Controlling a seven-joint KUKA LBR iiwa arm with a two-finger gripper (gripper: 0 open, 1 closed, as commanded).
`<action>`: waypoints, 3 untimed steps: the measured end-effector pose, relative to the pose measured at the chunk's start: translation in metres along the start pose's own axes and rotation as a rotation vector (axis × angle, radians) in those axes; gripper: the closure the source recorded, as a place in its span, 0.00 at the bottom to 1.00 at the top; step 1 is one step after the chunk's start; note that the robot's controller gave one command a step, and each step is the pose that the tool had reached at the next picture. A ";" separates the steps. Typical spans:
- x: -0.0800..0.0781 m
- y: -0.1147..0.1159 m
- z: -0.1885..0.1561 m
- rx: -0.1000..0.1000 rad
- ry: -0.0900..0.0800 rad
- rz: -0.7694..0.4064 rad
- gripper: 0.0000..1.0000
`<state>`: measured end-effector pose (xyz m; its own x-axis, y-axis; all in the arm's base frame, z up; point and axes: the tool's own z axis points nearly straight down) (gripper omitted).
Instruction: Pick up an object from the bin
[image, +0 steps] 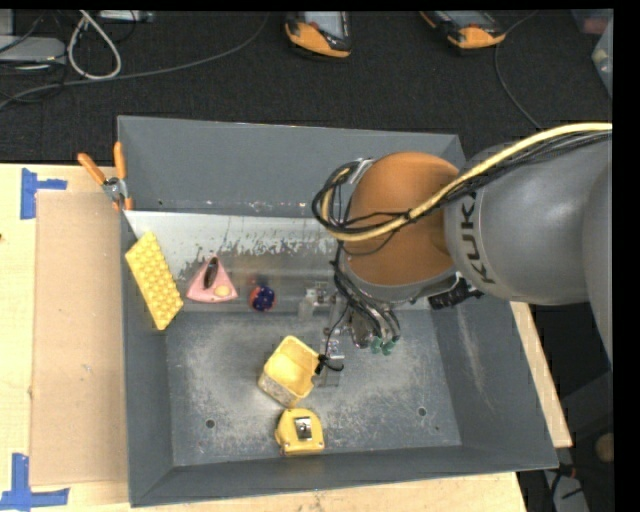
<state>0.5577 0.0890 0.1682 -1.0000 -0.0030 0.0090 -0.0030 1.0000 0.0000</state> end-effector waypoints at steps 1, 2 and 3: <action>-0.002 -0.001 -0.004 -0.001 -0.007 0.003 0.00; -0.013 0.005 0.077 -0.001 -0.010 -0.058 0.00; -0.010 0.004 0.078 -0.001 -0.005 -0.065 0.00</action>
Offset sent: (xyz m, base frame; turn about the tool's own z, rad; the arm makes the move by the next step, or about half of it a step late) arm 0.0134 0.0059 -0.0982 -0.0746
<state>0.5671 0.0933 0.0897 -0.9977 -0.0676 0.0042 -0.0676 0.9977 0.0010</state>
